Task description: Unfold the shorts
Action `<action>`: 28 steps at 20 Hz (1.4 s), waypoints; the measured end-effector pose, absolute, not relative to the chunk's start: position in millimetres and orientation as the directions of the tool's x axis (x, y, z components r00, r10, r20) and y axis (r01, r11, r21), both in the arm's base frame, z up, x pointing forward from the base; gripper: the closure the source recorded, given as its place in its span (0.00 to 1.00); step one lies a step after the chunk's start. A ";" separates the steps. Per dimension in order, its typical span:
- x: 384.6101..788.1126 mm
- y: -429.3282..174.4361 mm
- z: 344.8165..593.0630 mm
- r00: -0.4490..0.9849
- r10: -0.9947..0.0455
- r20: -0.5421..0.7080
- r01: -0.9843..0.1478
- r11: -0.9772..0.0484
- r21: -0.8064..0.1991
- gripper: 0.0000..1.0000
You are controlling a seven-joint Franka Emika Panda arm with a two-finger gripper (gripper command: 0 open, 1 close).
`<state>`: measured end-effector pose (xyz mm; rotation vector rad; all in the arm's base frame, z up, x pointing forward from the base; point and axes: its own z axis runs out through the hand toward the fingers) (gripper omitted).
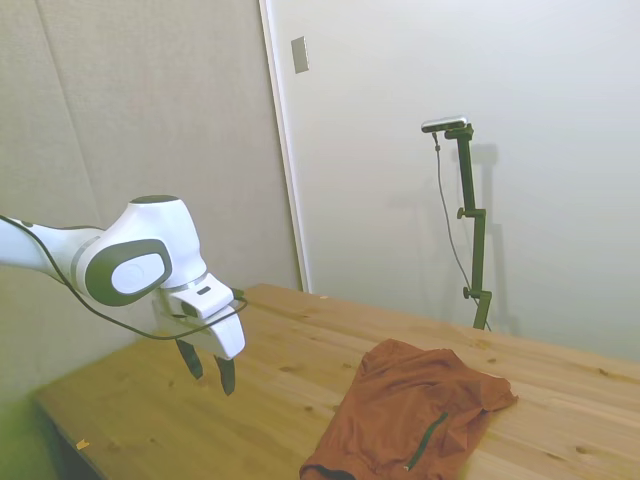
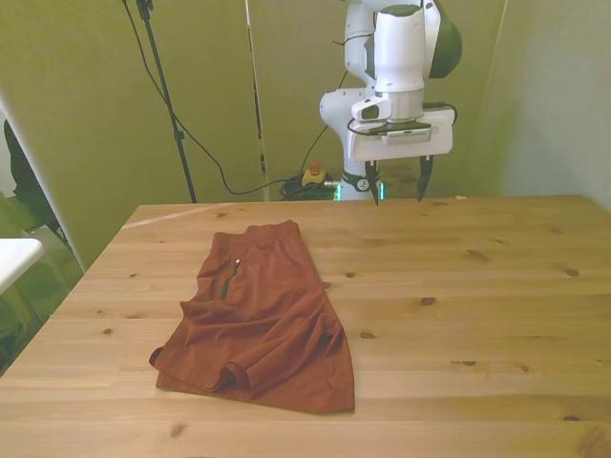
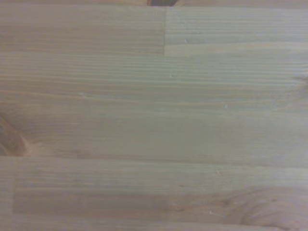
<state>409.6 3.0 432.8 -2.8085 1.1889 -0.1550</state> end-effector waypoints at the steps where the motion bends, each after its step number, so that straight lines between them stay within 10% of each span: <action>1: 409.8 2.8 432.5 0.693 -0.718 0.060 -0.709 -0.695 -0.118 0.00; 18: 514.0 -203.5 511.2 0.386 -0.902 0.195 -0.871 -0.426 -0.246 0.00; 28: 561.1 -350.1 464.4 0.199 -0.969 0.143 -0.923 -0.235 -0.304 0.00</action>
